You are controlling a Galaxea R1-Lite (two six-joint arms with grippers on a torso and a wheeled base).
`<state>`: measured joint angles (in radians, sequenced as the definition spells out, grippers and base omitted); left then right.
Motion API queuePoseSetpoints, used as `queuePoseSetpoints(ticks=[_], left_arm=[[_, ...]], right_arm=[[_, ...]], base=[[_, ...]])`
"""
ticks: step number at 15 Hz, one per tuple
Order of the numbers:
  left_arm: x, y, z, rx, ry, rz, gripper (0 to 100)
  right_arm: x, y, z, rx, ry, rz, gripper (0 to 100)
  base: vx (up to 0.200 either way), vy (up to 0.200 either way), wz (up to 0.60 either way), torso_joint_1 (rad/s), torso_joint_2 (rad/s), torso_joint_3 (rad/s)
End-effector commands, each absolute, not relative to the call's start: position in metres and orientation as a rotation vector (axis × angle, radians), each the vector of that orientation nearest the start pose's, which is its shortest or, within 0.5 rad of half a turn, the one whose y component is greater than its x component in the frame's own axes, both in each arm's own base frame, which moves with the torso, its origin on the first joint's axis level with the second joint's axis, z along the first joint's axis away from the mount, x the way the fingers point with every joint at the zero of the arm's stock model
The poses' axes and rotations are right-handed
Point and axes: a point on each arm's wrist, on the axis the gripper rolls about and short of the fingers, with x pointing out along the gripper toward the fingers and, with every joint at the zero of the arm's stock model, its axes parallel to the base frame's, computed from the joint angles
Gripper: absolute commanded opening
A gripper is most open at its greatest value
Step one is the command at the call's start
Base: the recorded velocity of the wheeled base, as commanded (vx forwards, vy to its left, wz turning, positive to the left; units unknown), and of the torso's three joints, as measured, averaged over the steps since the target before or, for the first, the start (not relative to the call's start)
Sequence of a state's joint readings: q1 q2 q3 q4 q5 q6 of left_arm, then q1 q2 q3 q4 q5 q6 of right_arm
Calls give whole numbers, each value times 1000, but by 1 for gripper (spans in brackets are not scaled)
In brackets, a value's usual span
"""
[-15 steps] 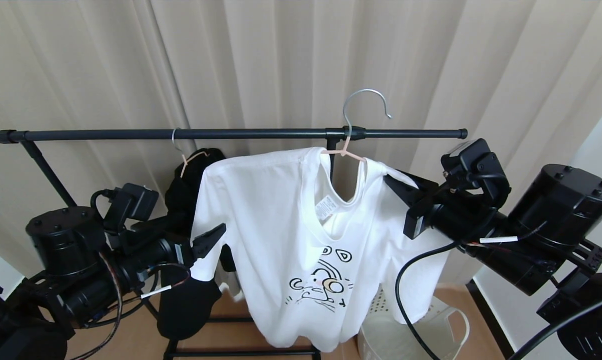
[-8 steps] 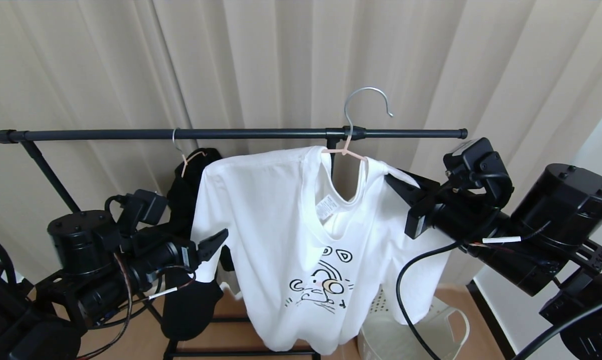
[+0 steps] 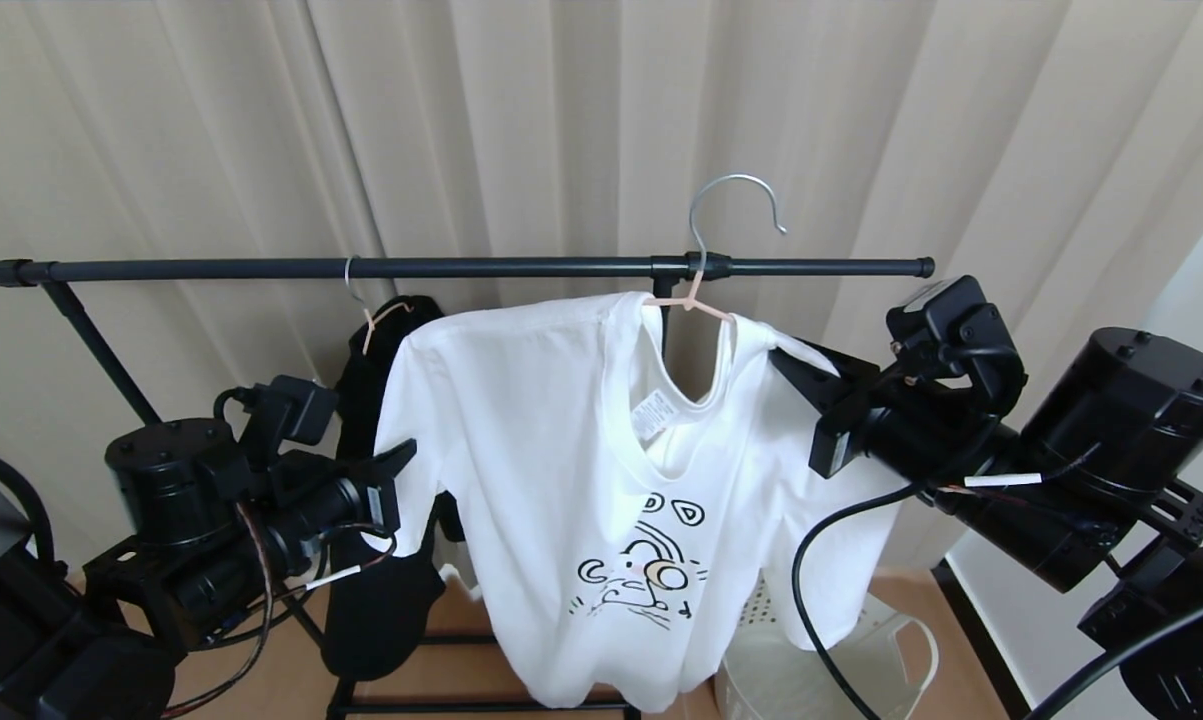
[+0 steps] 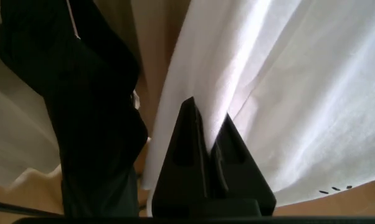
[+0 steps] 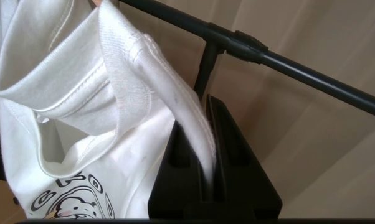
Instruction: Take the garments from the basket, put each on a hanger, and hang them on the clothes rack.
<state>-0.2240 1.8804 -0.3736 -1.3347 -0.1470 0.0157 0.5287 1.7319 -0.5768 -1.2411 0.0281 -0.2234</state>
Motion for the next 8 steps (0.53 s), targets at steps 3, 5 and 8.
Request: queuePoseSetpoints(ticks=[3,5,8], left_arm=[[273,-62,98,22,170,-350,0],[273,-60,98,21,170,-344,0],[274,-57,98,20,168,-332,0]], right_arm=[[250,147,177,-195,-151,542,0],[250,146,178,-194,-155,542,0],[250,145,179,-194,-158,537,0]], base=[[0,0,0,0,0,0],[0,0,0,0,0,0],[0,0,0,0,0,0]])
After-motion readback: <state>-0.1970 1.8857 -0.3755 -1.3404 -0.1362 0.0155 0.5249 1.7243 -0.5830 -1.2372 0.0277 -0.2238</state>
